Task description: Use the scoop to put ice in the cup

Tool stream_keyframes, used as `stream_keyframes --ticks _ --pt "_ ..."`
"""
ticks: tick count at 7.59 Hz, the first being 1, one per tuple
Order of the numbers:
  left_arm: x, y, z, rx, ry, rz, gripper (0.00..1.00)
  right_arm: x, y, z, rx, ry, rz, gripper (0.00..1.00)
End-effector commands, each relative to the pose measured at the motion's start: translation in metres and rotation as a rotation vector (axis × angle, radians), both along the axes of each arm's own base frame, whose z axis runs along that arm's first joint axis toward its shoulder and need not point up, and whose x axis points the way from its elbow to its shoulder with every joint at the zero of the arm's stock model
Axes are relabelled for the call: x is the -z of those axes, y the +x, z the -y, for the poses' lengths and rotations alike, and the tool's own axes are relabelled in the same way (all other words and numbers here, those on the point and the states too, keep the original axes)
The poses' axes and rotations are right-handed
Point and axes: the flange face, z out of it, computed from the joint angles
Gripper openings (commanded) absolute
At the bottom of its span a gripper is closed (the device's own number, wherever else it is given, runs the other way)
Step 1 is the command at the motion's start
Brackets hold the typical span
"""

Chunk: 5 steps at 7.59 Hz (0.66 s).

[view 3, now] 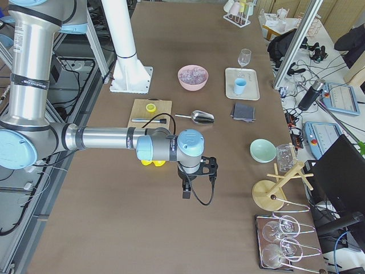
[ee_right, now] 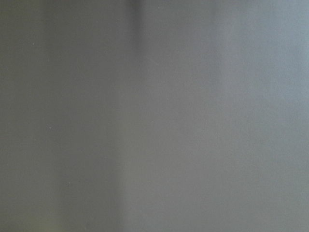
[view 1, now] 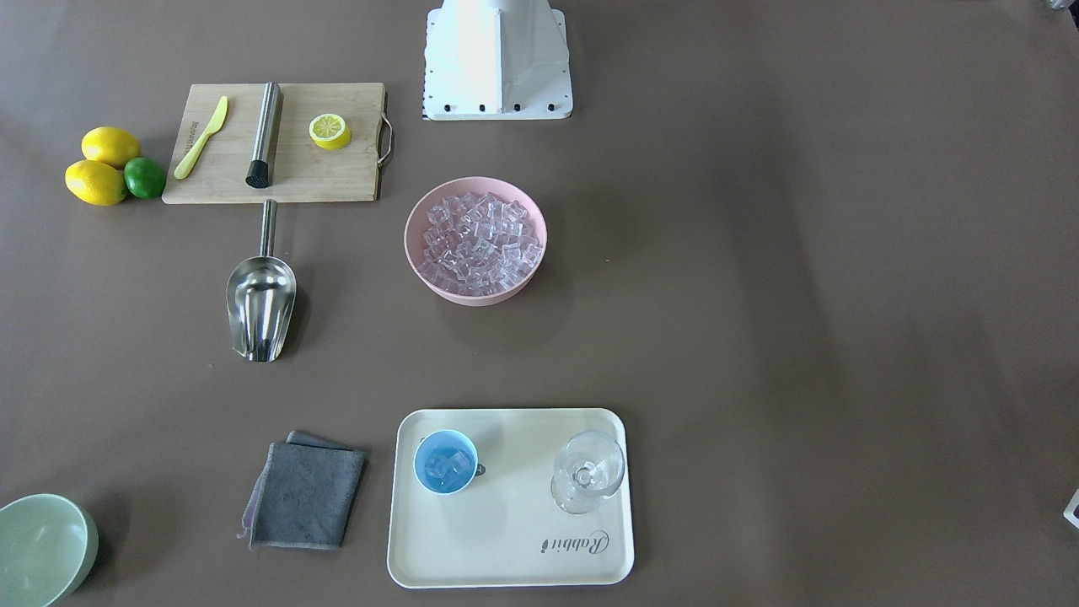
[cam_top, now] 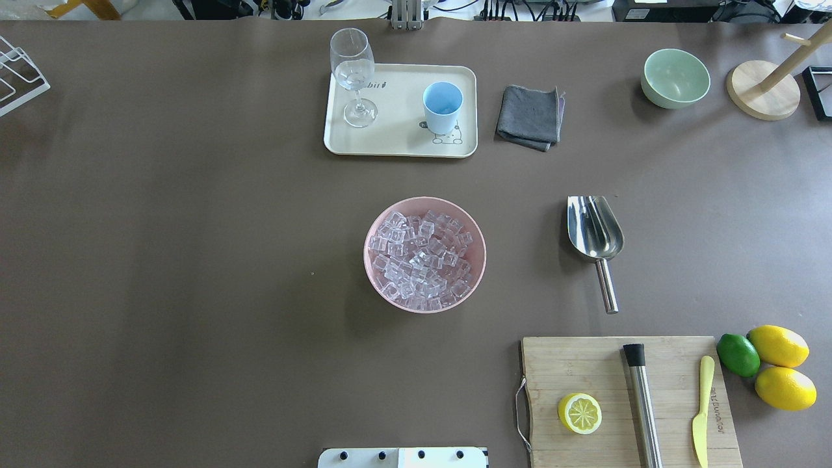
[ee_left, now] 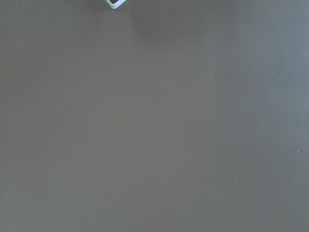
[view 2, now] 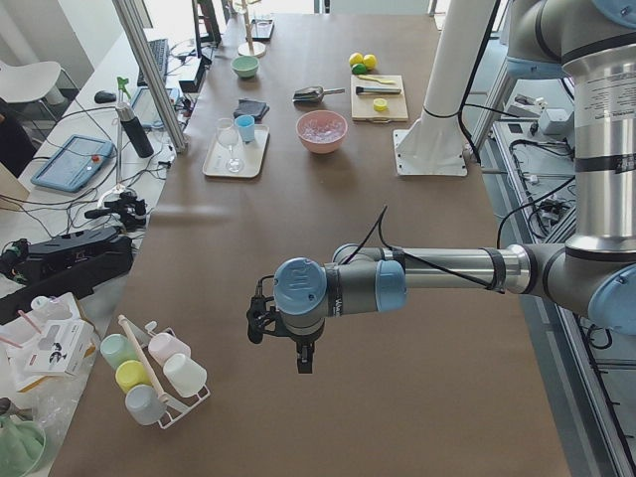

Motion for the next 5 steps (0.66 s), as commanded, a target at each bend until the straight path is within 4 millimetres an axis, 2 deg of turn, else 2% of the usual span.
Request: stream_keyframes --ticks 1,5 --pt "-0.0020 0.0001 -0.0009 0.000 -0.004 -0.001 0.98 -0.0008 0.0001 -0.0007 0.001 -0.001 0.000 1.00" --pt "-0.0036 -0.0004 -0.0020 0.002 -0.009 -0.002 0.98 -0.0013 0.0009 -0.0006 0.001 0.001 -0.011 1.00"
